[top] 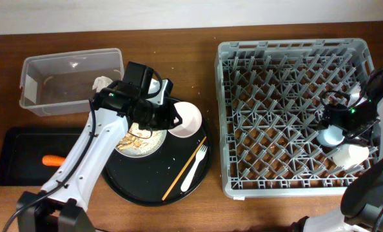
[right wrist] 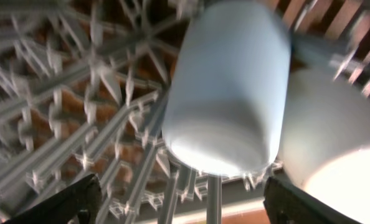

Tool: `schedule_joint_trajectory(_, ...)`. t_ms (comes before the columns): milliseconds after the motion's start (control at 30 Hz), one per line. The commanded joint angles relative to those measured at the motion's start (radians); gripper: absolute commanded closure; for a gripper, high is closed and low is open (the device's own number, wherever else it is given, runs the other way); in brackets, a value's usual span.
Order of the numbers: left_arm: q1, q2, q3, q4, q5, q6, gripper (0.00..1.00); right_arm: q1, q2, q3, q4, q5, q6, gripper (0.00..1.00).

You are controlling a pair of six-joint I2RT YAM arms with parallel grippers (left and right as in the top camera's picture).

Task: Sort waste into correct bins and load items into the dishwasher rack
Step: 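Place the blue cup upside down in the rack with the right gripper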

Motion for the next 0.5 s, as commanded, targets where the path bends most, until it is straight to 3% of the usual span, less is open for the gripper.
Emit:
schedule_joint_trajectory(0,0.004,-0.008,0.008,0.002,-0.005,0.016,0.73,-0.003,0.004,0.015,0.049,-0.010,0.006,0.15)
schedule_joint_trajectory(367,0.004,-0.008,0.008,0.002,-0.008,0.016,0.73,-0.003,0.026,0.008,0.114,-0.066,0.006,0.14)
schedule_joint_trajectory(467,0.004,-0.008,0.008,0.002,-0.009,0.016,0.73,-0.003,0.006,0.052,-0.030,-0.082,0.004,0.14)
